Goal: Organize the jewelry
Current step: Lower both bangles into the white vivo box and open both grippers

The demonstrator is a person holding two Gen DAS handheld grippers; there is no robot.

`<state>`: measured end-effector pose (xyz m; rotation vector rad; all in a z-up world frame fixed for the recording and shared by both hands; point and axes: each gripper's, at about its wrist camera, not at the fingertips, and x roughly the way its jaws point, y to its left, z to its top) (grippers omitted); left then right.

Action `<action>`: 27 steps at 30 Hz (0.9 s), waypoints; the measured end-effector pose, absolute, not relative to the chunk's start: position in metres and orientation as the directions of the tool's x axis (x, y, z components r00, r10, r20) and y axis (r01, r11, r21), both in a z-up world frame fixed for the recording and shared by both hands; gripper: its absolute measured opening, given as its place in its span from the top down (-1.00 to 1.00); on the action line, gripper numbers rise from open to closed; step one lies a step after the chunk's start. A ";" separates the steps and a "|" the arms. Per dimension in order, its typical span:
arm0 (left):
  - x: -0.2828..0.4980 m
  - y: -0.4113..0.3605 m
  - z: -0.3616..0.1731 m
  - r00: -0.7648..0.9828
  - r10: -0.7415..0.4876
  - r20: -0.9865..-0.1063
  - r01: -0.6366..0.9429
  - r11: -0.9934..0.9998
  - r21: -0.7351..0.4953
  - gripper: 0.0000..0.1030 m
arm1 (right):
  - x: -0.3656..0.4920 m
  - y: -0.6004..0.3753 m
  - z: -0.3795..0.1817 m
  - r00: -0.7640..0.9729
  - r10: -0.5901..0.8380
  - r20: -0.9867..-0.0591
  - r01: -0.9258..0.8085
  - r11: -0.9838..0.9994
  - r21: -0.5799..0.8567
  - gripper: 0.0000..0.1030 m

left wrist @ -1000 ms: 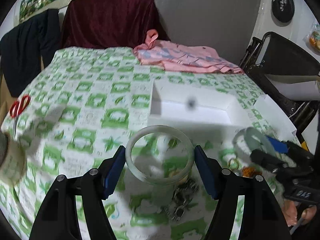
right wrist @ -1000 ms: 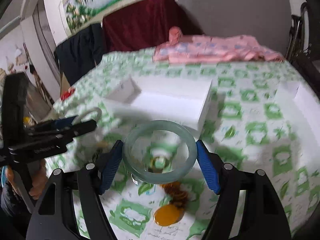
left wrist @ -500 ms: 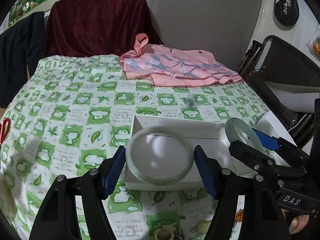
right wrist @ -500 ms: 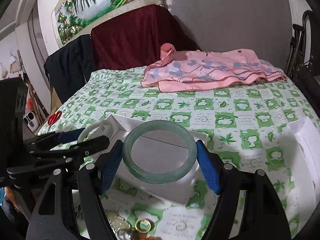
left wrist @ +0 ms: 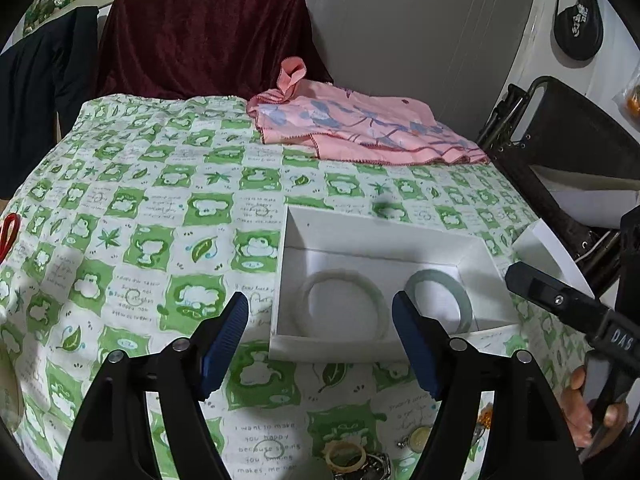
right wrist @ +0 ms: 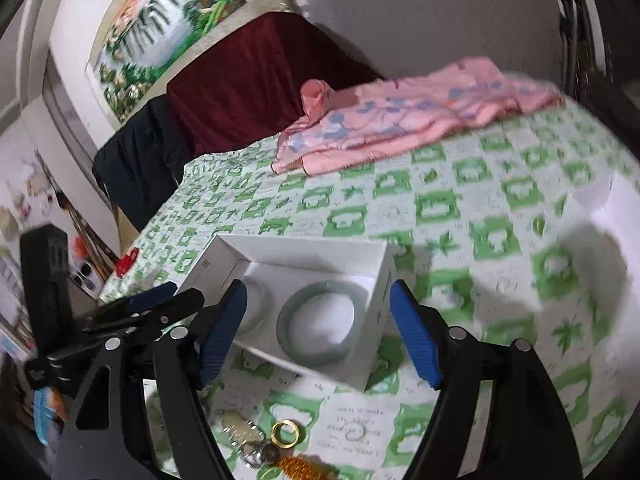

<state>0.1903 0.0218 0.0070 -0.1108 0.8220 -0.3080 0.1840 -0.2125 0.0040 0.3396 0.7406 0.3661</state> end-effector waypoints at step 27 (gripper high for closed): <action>0.156 0.006 -0.001 0.648 -0.281 -0.708 0.269 0.954 -0.132 -0.66 | 0.183 -0.201 -0.008 0.649 0.437 -0.622 -0.210 0.889 0.406 -0.56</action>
